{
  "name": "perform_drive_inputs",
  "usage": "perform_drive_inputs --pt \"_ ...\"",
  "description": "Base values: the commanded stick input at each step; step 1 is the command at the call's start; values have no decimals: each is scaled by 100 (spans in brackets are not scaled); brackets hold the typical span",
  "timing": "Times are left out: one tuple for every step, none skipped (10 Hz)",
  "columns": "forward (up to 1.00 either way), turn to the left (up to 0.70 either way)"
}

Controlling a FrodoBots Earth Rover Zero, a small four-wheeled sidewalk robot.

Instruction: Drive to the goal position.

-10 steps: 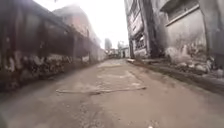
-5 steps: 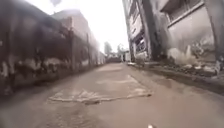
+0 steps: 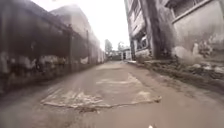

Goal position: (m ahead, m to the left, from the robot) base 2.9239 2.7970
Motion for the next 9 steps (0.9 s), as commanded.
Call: perform_drive_inputs --pt "50 0" --pt "50 0" --pt "50 0" --pt "50 0" --pt "50 0" --pt "50 0" --pt "50 0" --pt "50 0" --pt "50 0"
